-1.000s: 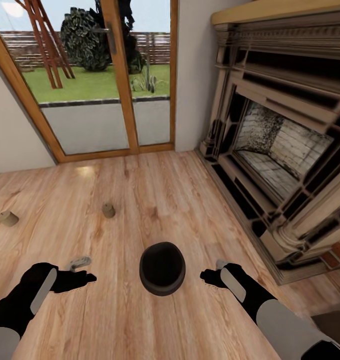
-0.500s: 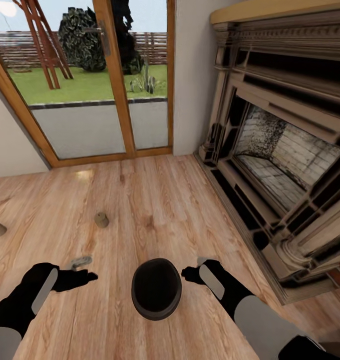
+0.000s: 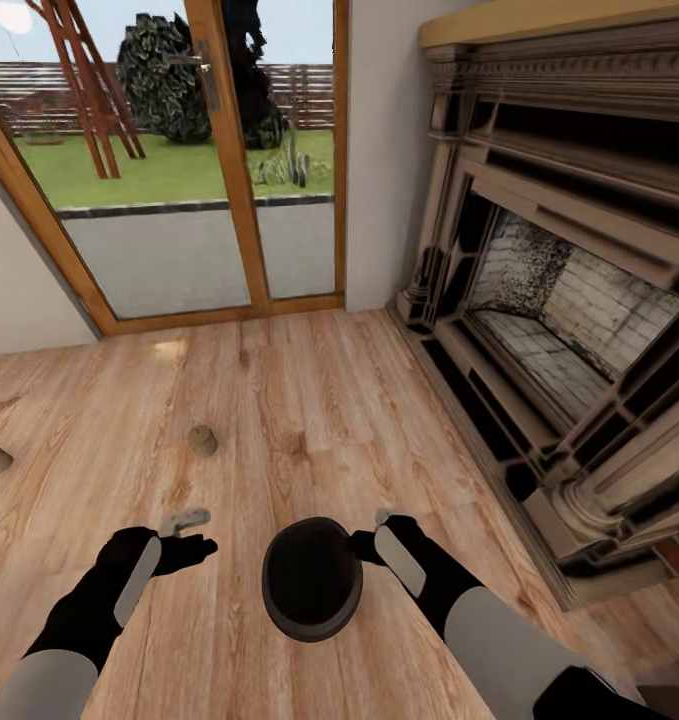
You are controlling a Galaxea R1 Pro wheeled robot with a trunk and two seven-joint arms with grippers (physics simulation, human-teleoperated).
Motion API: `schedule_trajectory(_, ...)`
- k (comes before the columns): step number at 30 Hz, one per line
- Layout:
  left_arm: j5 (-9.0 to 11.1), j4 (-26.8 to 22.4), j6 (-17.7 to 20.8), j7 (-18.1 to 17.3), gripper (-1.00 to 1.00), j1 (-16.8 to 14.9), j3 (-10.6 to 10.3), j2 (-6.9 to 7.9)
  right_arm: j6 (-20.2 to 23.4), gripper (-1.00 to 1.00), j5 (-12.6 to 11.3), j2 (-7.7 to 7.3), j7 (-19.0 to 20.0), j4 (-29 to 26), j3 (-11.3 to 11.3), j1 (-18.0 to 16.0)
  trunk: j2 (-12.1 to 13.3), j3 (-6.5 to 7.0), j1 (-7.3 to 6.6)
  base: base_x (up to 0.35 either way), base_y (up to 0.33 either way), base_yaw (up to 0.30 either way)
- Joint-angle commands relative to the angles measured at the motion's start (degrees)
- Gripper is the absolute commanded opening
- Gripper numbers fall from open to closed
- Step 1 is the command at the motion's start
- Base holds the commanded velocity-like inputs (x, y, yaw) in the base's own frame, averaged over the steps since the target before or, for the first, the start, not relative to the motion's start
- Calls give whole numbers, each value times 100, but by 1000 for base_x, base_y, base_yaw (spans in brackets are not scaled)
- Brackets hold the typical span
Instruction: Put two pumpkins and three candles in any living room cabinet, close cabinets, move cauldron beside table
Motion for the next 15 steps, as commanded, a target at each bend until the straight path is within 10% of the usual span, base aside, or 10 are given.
schedule_trajectory(1, 65, 7, -41, 90, 100, -2, 4, -20, 5, 100, -59, 17, -61, -6, 106, -10, -2, -4, -1, 0, 0, 0)
schedule_trajectory(15, 19, 151, -556, 210, 100, -2, -61, -536, -150, 100, -58, 70, -237, -2, 487, -19, -2, -4, -1, 0, 0, 0)
